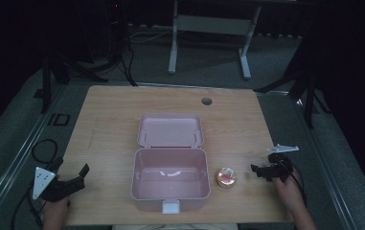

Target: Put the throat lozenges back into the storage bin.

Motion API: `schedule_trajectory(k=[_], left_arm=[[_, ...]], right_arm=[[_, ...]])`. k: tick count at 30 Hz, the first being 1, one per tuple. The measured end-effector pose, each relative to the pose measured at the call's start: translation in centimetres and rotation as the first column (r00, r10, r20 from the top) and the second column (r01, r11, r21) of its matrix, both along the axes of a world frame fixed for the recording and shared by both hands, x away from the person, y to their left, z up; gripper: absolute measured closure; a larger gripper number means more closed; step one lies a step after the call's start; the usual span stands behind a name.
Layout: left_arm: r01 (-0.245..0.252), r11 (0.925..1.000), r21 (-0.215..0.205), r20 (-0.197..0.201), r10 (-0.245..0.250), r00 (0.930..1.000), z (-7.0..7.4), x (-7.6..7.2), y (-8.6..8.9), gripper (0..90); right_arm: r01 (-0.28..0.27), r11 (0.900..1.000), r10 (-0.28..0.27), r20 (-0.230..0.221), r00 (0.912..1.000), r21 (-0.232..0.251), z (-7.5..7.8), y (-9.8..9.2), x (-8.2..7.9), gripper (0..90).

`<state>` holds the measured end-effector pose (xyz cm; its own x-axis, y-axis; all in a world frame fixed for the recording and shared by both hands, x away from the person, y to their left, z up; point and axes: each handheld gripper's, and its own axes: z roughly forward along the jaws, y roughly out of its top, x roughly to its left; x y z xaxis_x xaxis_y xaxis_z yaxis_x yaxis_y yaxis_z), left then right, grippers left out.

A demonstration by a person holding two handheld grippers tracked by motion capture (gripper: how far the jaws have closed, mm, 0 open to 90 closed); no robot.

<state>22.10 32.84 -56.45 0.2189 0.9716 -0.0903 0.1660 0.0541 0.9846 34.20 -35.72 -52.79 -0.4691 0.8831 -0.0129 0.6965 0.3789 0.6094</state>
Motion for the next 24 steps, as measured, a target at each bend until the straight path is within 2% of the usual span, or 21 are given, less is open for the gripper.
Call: schedule_trajectory(k=[1, 5, 10, 11, 12, 16, 19, 22, 24], left_arm=[[0.001, 1.0000, 0.001, -0.001, -0.001, 1.0000, 0.0, 0.0, 0.0, 0.4], [0.002, 1.0000, -0.001, 0.001, -0.002, 1.0000, 0.0, 0.0, 0.0, 0.4], [0.000, 1.0000, -0.001, 0.002, 0.000, 1.0000, 0.0, 0.0, 0.0, 0.4], [0.000, 1.0000, -0.001, 0.002, 0.000, 1.0000, 0.0, 0.0, 0.0, 0.3], [0.000, 1.0000, -0.001, 0.002, 0.000, 1.0000, 0.0, 0.0, 0.0, 0.4], [0.000, 1.0000, -0.002, 0.002, 0.000, 1.0000, 0.0, 0.0, 0.0, 0.4], [0.000, 1.0000, -0.002, 0.001, 0.000, 1.0000, 0.0, 0.0, 0.0, 0.4], [0.000, 1.0000, -0.002, 0.001, 0.000, 1.0000, 0.0, 0.0, 0.0, 0.4], [0.000, 1.0000, -0.002, 0.001, 0.000, 1.0000, 0.0, 0.0, 0.0, 0.4]], right_arm=[[-0.015, 1.000, 0.014, -0.034, 0.9993, -0.013, 0.2, 0.1, 0.0, 13.4], [-0.046, 0.998, 0.040, -0.122, 0.9917, -0.050, 1.2, 0.4, 0.0, 13.3], [-0.103, 0.991, 0.086, -0.174, 0.9810, -0.089, 2.0, 0.7, -0.2, 13.9], [-0.141, 0.984, 0.118, -0.198, 0.9731, -0.107, 2.2, 0.8, -0.3, 14.2], [-0.157, 0.981, 0.131, -0.212, 0.9685, -0.114, 2.3, 0.9, -0.4, 14.2], [-0.199, 0.971, 0.155, -0.278, 0.9480, -0.136, 2.7, 1.0, -0.6, 14.3], [-0.242, 0.956, 0.173, -0.353, 0.9195, -0.163, 2.9, 1.1, -0.8, 14.3], [-0.293, 0.941, 0.198, -0.425, 0.8833, -0.171, 2.8, 1.3, -1.0, 14.3], [-0.350, 0.919, 0.227, -0.483, 0.8457, -0.182, 2.7, 1.4, -1.1, 14.2]])
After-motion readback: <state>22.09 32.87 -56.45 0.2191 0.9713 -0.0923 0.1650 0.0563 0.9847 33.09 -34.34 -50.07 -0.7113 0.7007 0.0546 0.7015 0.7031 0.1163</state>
